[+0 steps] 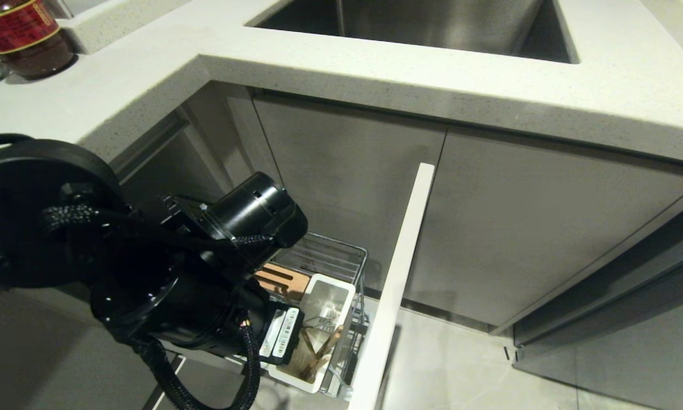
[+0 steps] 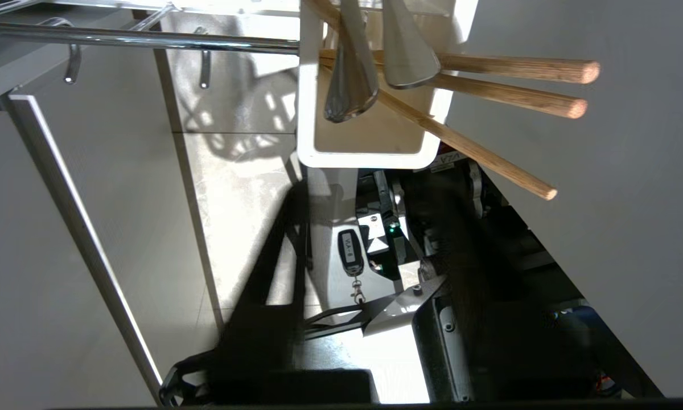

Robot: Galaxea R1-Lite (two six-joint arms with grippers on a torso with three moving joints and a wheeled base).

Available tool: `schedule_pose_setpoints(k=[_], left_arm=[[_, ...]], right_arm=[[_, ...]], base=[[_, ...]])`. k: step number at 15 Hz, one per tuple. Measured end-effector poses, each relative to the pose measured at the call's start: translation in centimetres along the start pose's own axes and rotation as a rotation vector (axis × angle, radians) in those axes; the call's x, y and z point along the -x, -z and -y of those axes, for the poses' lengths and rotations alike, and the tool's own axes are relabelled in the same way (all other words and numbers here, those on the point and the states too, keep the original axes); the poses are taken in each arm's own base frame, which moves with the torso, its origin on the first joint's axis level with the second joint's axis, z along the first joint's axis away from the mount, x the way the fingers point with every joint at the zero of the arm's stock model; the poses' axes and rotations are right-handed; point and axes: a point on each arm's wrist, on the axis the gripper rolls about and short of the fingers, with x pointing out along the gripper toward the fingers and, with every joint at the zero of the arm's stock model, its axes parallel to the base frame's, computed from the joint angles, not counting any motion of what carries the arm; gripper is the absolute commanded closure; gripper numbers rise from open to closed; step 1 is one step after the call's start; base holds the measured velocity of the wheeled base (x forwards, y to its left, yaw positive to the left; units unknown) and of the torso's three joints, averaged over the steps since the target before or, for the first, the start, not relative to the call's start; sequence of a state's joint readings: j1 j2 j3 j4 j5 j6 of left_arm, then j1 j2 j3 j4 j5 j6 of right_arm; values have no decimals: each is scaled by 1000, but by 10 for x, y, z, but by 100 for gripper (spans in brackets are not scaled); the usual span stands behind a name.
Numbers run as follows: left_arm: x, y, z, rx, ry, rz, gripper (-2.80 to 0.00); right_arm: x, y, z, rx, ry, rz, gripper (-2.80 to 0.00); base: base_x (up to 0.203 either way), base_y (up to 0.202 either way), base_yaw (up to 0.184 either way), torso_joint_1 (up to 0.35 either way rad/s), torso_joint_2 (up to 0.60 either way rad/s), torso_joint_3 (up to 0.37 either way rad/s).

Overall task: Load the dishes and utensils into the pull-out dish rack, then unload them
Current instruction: Take the fork out of the cupboard

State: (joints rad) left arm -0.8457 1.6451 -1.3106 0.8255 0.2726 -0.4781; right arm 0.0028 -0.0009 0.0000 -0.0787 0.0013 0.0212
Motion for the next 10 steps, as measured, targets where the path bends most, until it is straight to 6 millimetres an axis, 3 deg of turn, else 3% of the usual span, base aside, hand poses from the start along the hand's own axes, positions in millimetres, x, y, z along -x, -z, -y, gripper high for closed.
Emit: schedule_pose_setpoints(k=[10], left_arm=[[-24,-5,1,-12,-2,14,-280]], right_arm=[[0,0,0,0,0,0,0]], base=[[0,0,0,0,0,0]])
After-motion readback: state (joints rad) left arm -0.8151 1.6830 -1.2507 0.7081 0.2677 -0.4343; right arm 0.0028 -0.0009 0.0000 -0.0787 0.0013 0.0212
